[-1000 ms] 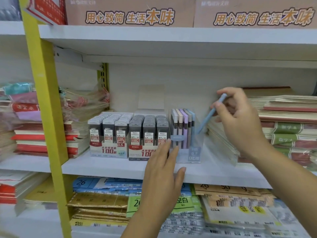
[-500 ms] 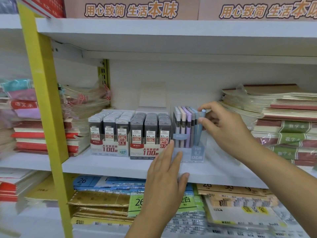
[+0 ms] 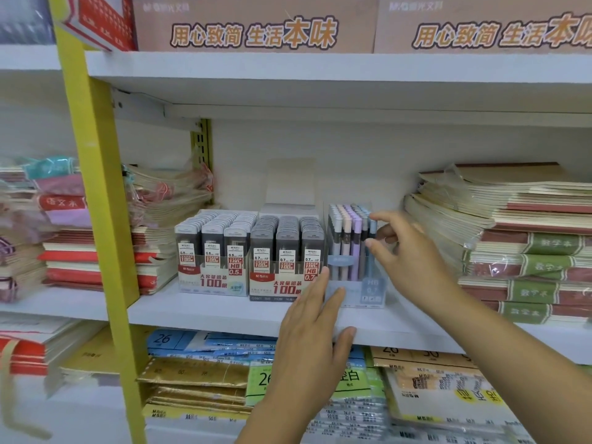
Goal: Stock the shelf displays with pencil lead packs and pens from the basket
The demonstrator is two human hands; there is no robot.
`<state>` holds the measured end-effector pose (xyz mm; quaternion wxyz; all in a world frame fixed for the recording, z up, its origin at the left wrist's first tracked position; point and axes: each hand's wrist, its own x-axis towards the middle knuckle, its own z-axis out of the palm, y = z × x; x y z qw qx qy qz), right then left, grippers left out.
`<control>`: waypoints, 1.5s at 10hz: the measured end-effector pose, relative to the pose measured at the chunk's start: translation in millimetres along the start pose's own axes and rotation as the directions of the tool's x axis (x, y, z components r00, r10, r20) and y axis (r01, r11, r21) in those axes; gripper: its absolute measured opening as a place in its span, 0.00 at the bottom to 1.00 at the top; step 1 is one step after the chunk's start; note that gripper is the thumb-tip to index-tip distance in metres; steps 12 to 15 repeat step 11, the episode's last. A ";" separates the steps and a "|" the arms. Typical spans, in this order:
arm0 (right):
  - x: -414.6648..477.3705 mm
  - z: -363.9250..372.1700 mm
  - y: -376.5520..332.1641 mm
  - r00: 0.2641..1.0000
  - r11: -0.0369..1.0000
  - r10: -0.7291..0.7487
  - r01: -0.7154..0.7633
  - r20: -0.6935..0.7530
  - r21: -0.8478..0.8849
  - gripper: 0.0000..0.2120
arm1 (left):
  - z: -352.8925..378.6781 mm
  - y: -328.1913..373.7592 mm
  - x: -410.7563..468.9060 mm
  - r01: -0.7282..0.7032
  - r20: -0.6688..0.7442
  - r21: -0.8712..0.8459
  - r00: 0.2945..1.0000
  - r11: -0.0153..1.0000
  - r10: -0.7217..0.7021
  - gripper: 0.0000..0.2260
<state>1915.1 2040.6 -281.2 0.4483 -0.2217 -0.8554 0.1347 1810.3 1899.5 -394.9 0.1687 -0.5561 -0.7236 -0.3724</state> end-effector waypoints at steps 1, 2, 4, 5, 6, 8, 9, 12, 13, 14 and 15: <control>-21.6 -0.7 2.2 0.999 0.993 -0.019 0.023 0.030 -0.116 0.28 | -17.8 3.0 6.2 0.031 -0.087 0.001 0.996 1.000 -0.030 0.25; -33.6 4.1 4.2 0.985 0.939 -0.069 0.118 0.158 -0.322 0.33 | -46.3 -3.9 27.7 -0.030 -0.215 0.180 0.974 0.983 0.069 0.26; -22.4 15.9 2.3 0.972 0.911 -0.128 0.193 0.195 -0.364 0.39 | -76.3 -31.9 67.0 0.000 -0.020 0.406 1.000 0.914 0.009 0.33; -21.0 21.6 1.2 0.967 0.926 -0.138 0.202 0.212 -0.319 0.41 | -75.9 -36.8 68.9 -0.034 0.010 0.399 0.999 0.917 0.033 0.32; -19.4 21.8 -2.7 0.968 0.922 -0.106 0.182 0.228 -0.341 0.41 | -77.6 -36.5 70.6 -0.045 0.000 0.379 0.999 0.924 0.049 0.31; -0.2 27.2 -43.8 0.968 0.886 -0.219 0.249 0.119 -0.391 0.32 | -103.0 -46.4 76.8 -0.087 -0.043 0.386 0.993 0.918 0.113 0.27; 13.6 41.7 -69.8 0.937 0.872 -0.261 0.333 0.233 -0.359 0.32 | -124.3 -66.2 77.0 -0.015 -0.048 0.434 0.998 0.901 0.040 0.27; 16.3 58.0 -82.1 0.897 0.796 -0.251 0.406 0.364 -0.450 0.30 | -135.0 -83.1 68.5 0.000 0.037 0.459 0.999 0.889 -0.019 0.27; 16.3 58.0 -82.1 0.897 0.796 -0.251 0.406 0.364 -0.450 0.30 | -135.0 -83.1 68.5 0.000 0.037 0.459 0.999 0.889 -0.019 0.27; 16.3 58.0 -82.1 0.897 0.796 -0.251 0.406 0.364 -0.450 0.30 | -135.0 -83.1 68.5 0.000 0.037 0.459 0.999 0.889 -0.019 0.27; 16.3 58.0 -82.1 0.897 0.796 -0.251 0.406 0.364 -0.450 0.30 | -135.0 -83.1 68.5 0.000 0.037 0.459 0.999 0.889 -0.019 0.27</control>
